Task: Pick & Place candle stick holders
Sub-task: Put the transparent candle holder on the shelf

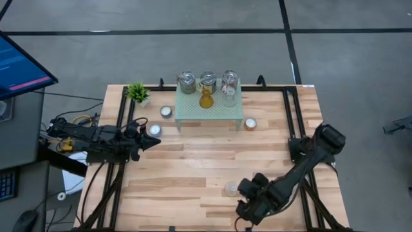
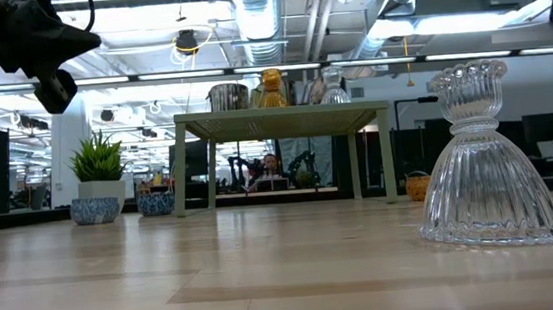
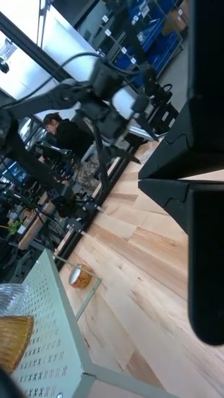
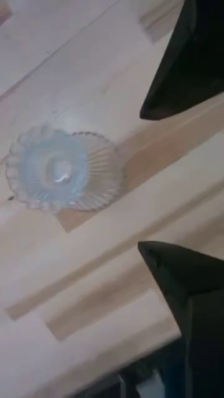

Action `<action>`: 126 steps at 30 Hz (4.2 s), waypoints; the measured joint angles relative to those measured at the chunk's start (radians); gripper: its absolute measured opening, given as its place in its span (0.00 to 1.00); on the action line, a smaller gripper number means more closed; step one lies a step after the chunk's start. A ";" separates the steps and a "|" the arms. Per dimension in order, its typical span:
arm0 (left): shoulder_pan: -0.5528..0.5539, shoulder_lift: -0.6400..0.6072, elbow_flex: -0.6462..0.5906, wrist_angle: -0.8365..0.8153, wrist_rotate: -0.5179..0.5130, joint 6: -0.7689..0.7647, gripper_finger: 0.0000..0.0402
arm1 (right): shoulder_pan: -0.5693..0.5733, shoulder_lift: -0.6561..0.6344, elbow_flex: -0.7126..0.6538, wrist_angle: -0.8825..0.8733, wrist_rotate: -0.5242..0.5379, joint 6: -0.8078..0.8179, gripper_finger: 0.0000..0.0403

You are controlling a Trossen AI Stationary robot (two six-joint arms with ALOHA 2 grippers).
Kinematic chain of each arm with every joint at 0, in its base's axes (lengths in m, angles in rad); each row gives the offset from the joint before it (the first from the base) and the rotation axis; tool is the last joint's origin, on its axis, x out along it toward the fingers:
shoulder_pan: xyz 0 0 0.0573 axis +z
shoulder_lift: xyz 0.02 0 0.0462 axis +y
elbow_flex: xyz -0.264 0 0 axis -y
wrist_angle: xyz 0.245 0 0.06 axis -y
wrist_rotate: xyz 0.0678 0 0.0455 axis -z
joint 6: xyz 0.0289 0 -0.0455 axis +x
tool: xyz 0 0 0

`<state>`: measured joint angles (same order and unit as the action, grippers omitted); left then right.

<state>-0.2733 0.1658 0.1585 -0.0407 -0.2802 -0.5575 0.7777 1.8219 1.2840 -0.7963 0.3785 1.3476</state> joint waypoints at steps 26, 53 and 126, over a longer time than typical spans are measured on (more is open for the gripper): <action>0.000 0.000 0.000 0.009 0.000 0.000 0.02 | -0.133 0.098 0.001 0.161 0.154 -0.239 0.57; 0.000 0.000 0.000 0.018 0.000 0.000 0.02 | -0.013 0.096 -0.247 0.463 0.379 0.004 0.52; 0.000 0.059 0.000 0.072 -0.004 0.000 0.02 | -0.948 0.294 0.611 0.568 -0.094 -1.322 0.33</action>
<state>-0.2737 0.2247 0.1589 0.0311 -0.2840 -0.5575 -0.1702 2.1162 1.8950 -0.2283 0.2847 0.0258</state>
